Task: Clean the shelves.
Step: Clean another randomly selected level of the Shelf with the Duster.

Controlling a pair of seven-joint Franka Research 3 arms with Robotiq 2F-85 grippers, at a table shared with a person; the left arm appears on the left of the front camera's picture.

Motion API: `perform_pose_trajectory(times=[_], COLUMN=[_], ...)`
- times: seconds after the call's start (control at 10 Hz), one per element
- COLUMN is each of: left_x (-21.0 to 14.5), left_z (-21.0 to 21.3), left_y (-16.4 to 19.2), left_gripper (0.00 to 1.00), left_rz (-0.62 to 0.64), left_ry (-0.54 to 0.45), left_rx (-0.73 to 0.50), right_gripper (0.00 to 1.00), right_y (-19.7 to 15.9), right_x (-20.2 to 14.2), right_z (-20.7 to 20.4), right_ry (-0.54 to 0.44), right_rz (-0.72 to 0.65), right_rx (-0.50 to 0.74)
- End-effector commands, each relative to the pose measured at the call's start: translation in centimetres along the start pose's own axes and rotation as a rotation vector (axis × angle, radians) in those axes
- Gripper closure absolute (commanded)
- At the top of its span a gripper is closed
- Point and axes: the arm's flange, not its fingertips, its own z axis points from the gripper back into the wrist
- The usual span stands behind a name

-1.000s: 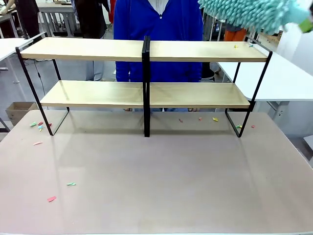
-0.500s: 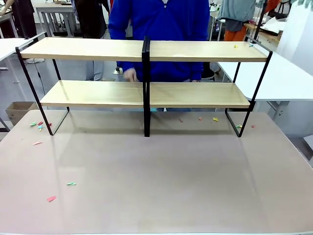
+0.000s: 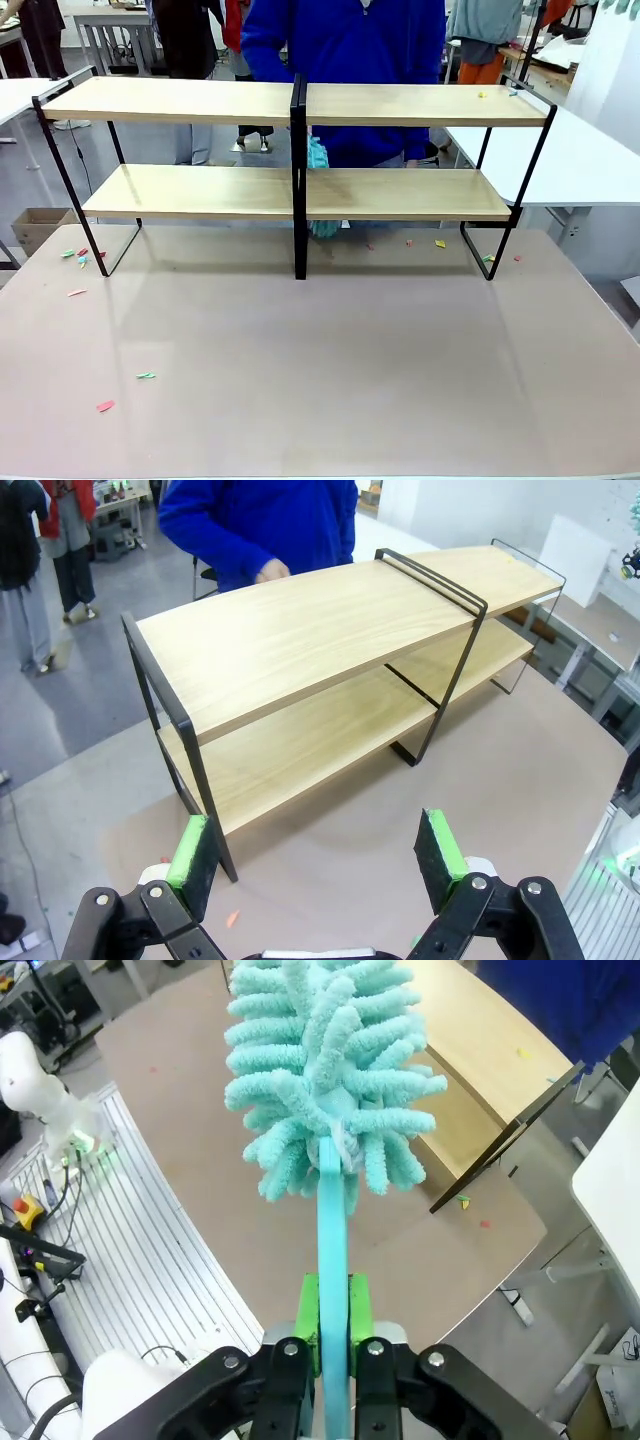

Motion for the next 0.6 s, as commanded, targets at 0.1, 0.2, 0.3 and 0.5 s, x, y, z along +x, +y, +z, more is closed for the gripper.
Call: perform_pose_trajectory(times=[0.1,0.2,0.3,0.5], left_x=[0.1,0.1,0.1,0.1], left_z=[0.1,0.1,0.1,0.1], left_y=[-0.1,-0.1,-0.1,-0.1], left_gripper=[0.00,0.00,0.00,0.00], left_rz=[0.009,0.009,0.009,0.009], left_ry=[0.012,0.012,0.012,0.012], left_rx=[0.010,0.010,0.010,0.010], right_gripper=[0.88,0.88,0.88,0.88], right_y=[-0.1,0.2,0.6,1.7], right_x=[0.4,1.0,2.1,4.5], right_z=[-1.6,-3.0,-4.1,-6.5], right_ry=[0.017,0.025,0.002,0.040], right_rz=[-0.028,-0.044,-0.038,-0.190], right_rx=[-0.030,-0.061,-0.007,-0.143])
